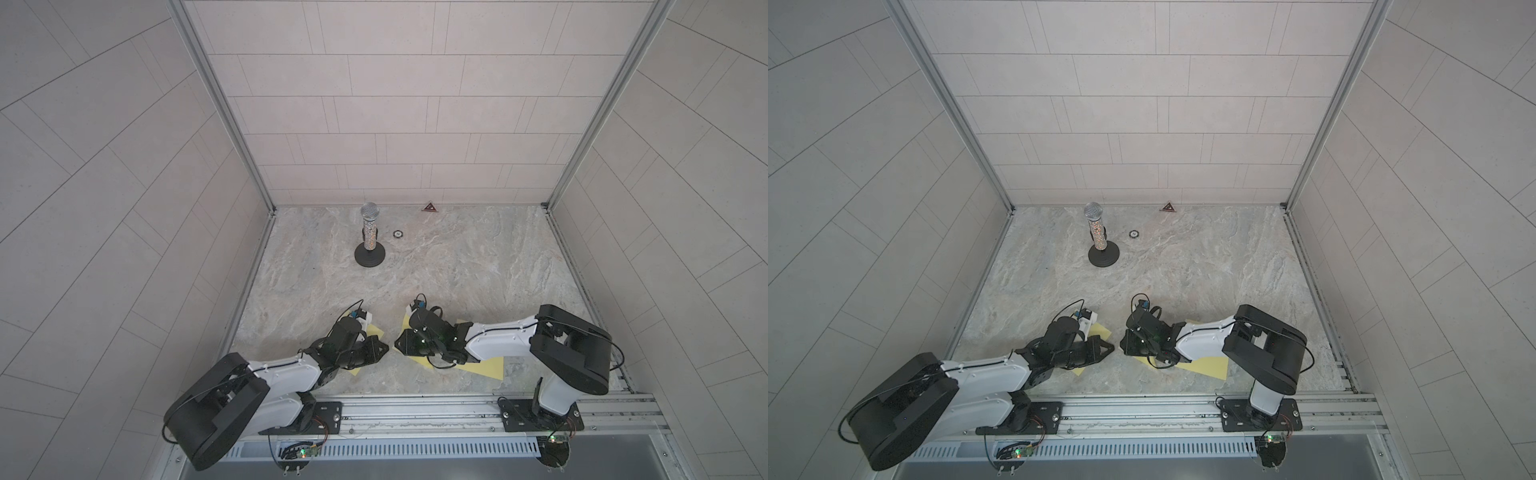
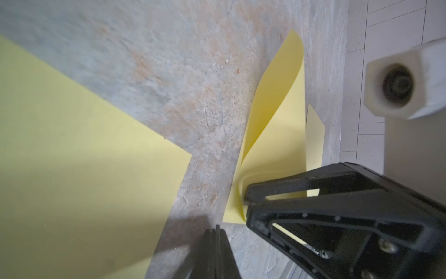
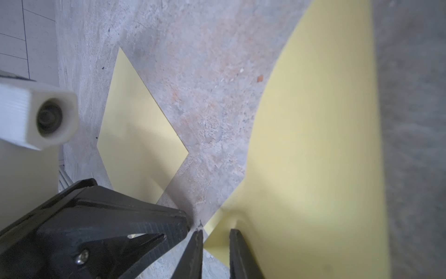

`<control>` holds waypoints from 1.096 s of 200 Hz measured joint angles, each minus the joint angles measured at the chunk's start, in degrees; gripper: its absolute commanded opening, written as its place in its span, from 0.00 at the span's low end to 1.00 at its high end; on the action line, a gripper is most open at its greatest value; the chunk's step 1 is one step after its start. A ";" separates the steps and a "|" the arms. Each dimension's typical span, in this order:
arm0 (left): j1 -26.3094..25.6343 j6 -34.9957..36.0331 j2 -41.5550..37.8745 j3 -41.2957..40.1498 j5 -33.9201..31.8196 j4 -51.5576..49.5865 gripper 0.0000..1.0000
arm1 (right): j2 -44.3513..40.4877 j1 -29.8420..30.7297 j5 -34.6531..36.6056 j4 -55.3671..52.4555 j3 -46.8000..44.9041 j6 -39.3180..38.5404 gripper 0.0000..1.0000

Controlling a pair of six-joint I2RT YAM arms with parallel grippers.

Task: Fold the square paper diagonally
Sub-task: Fold the paper at the center of the board.

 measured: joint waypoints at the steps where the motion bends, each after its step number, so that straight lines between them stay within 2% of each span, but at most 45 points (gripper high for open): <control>1: -0.02 -0.02 -0.04 -0.02 0.00 -0.07 0.00 | 0.00 0.00 0.04 -0.07 0.00 0.17 0.10; 23: -0.15 -0.44 -1.92 -0.17 0.00 -1.40 0.01 | -0.07 0.31 0.83 -0.20 -0.57 0.61 0.02; 55: -0.66 -1.07 -4.31 -0.17 0.00 -1.92 0.04 | -0.22 0.61 1.62 -0.17 -0.68 0.85 0.02; 102: -1.84 -2.14 -5.62 -0.17 -0.48 -1.92 0.16 | -0.39 0.85 2.10 -0.72 -0.68 0.90 0.00; 137: -2.43 -2.60 -2.25 -0.17 -0.92 0.15 0.23 | -0.39 0.96 2.32 -0.79 -0.66 0.94 0.00; 179: -2.51 -4.17 4.17 -0.17 -0.13 7.74 0.23 | -0.37 0.96 2.27 -0.76 -0.66 1.05 0.00; 219: -2.49 -4.76 4.37 -0.39 -0.26 9.20 0.25 | -0.33 0.98 2.27 -0.72 -0.66 1.29 0.00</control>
